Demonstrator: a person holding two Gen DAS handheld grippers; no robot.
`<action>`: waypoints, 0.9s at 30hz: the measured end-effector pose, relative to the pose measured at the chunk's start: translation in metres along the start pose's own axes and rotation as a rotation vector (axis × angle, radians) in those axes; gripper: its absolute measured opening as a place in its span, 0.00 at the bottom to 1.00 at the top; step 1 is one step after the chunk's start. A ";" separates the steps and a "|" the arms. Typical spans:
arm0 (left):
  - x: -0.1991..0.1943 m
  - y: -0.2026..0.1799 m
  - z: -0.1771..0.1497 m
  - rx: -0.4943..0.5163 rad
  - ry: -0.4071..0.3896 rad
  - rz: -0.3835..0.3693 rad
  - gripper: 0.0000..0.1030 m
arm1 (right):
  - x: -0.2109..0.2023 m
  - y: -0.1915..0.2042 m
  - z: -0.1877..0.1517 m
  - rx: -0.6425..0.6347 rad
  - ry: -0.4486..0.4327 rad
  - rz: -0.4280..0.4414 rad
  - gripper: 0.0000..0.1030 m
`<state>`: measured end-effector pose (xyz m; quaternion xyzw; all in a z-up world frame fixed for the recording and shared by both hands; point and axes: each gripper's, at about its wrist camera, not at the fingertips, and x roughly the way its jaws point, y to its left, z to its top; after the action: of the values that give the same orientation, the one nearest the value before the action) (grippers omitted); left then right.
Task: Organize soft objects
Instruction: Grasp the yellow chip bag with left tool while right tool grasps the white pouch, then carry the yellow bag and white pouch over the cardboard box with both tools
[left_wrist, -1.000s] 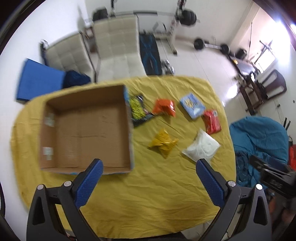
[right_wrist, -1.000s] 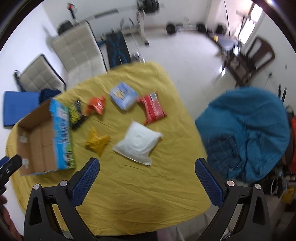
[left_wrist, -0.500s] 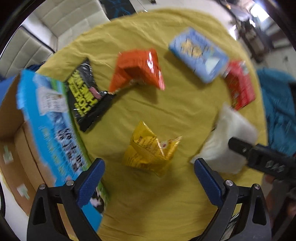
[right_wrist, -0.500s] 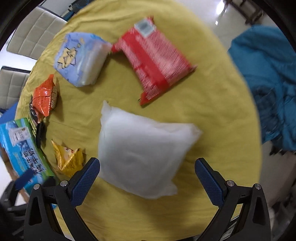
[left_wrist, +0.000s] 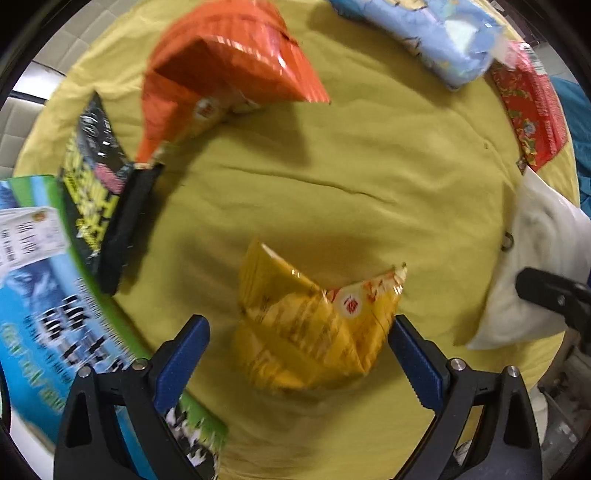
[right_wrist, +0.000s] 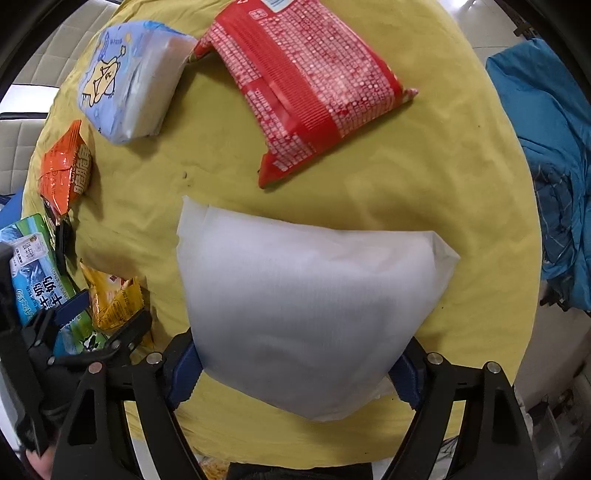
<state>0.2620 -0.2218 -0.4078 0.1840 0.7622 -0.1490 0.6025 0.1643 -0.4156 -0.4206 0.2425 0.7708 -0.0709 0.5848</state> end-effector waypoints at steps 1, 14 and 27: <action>0.003 0.000 0.001 -0.003 0.000 -0.006 0.85 | 0.000 -0.001 0.000 0.003 -0.001 0.001 0.84; -0.015 0.027 -0.023 -0.160 -0.090 -0.063 0.58 | 0.004 0.020 -0.015 -0.037 -0.067 -0.083 0.75; -0.045 0.054 -0.111 -0.266 -0.230 -0.117 0.54 | -0.040 0.040 -0.077 -0.148 -0.171 -0.110 0.70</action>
<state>0.2006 -0.1284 -0.3390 0.0398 0.7106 -0.1019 0.6950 0.1241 -0.3618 -0.3529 0.1489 0.7336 -0.0662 0.6598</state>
